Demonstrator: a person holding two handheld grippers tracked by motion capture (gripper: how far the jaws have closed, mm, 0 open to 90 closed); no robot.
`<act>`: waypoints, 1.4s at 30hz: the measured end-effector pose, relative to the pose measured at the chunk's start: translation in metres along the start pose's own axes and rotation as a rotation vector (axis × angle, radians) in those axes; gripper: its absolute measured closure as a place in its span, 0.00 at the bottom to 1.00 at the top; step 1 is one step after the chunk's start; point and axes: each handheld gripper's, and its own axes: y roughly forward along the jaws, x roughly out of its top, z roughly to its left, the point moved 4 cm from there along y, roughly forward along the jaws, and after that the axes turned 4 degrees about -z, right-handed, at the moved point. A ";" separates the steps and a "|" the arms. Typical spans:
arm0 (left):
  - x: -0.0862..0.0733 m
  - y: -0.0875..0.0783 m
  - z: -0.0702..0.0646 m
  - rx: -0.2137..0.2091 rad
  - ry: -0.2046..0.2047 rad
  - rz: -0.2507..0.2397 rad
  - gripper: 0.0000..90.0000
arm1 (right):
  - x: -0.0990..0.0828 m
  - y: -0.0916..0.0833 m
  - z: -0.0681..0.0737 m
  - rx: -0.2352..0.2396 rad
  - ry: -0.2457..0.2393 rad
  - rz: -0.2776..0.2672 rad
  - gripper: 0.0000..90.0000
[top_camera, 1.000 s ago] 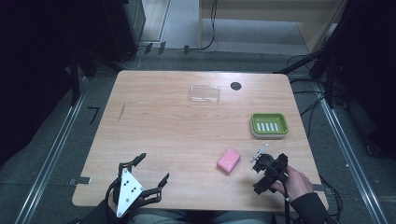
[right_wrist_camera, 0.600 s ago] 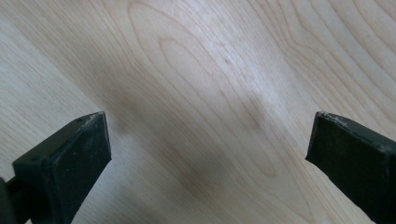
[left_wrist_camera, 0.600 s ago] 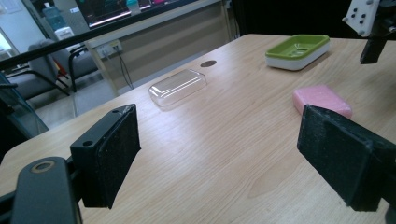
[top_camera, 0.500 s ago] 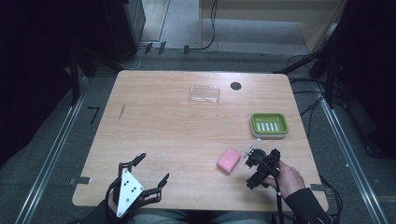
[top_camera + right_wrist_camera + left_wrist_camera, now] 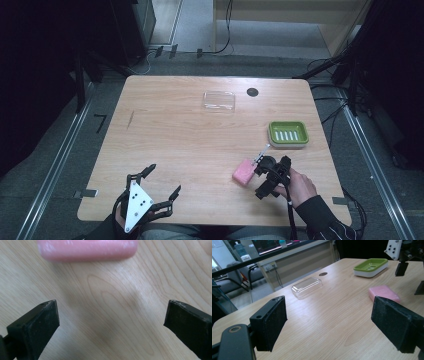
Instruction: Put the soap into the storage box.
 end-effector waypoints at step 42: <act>0.000 0.000 0.000 -0.002 -0.001 0.000 0.15 | 0.053 0.013 0.005 0.117 0.036 -0.004 0.00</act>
